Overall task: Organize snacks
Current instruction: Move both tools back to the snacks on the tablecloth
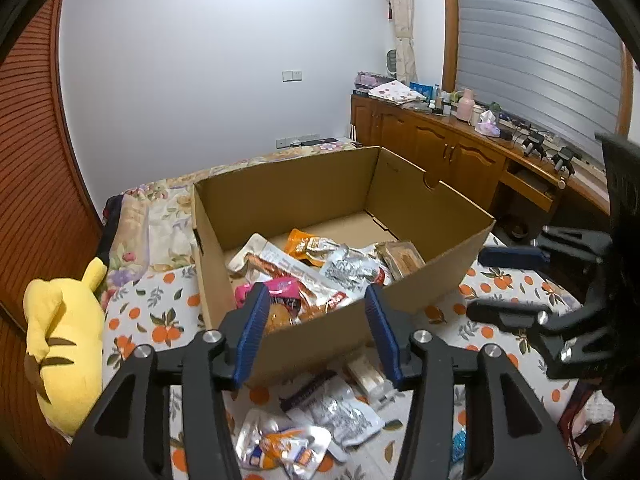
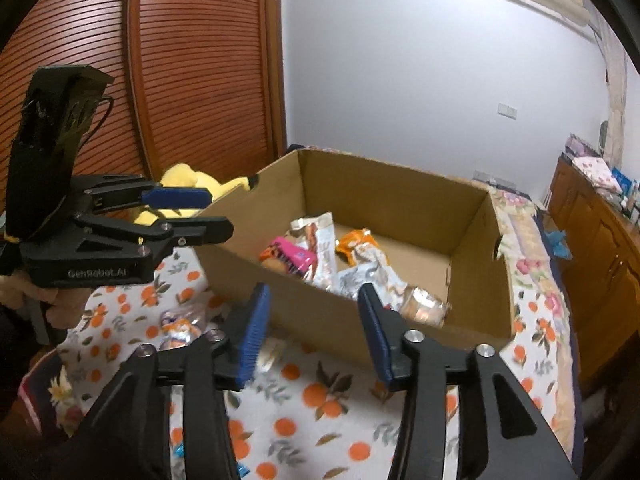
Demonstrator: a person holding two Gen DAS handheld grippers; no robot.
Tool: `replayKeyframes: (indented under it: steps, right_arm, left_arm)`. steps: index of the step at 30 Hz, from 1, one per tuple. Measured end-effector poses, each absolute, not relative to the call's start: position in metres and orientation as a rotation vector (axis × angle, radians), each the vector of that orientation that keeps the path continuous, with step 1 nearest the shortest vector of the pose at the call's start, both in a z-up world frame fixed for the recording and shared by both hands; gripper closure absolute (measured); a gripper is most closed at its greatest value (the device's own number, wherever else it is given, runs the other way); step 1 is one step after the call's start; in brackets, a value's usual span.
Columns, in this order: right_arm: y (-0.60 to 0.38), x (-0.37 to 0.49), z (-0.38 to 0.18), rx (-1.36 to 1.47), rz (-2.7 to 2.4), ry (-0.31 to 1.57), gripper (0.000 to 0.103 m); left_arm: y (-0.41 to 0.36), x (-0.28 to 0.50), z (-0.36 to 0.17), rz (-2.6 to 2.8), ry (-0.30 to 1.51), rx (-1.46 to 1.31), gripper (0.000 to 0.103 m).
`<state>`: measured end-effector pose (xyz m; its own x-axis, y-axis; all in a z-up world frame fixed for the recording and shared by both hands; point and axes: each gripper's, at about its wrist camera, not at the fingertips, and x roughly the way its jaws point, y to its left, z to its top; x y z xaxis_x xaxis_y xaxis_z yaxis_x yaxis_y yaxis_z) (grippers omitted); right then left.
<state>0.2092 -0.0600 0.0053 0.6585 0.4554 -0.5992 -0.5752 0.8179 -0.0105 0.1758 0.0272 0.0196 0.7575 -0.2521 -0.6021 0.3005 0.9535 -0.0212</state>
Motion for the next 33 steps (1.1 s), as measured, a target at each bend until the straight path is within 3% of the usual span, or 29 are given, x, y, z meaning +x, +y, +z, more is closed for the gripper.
replayKeyframes:
  steps: [3,5,19,33]
  right_arm:
    - [-0.059,0.195,-0.007,-0.211,0.594,0.631,0.048]
    - [-0.060,0.187,-0.015,-0.206,0.604,0.646,0.047]
    - [-0.051,0.145,-0.085,-0.229,0.683,0.778,0.046]
    - [-0.046,0.128,-0.106,-0.233,0.738,0.817,0.046]
  left_arm:
    - [0.031,0.166,0.018,-0.292,0.632,0.063,0.033]
    - [0.034,0.160,0.015,-0.283,0.630,0.058,0.031]
    - [0.045,0.127,-0.047,-0.268,0.711,0.028,0.031]
    - [0.066,0.130,-0.099,-0.215,0.815,-0.011,0.031]
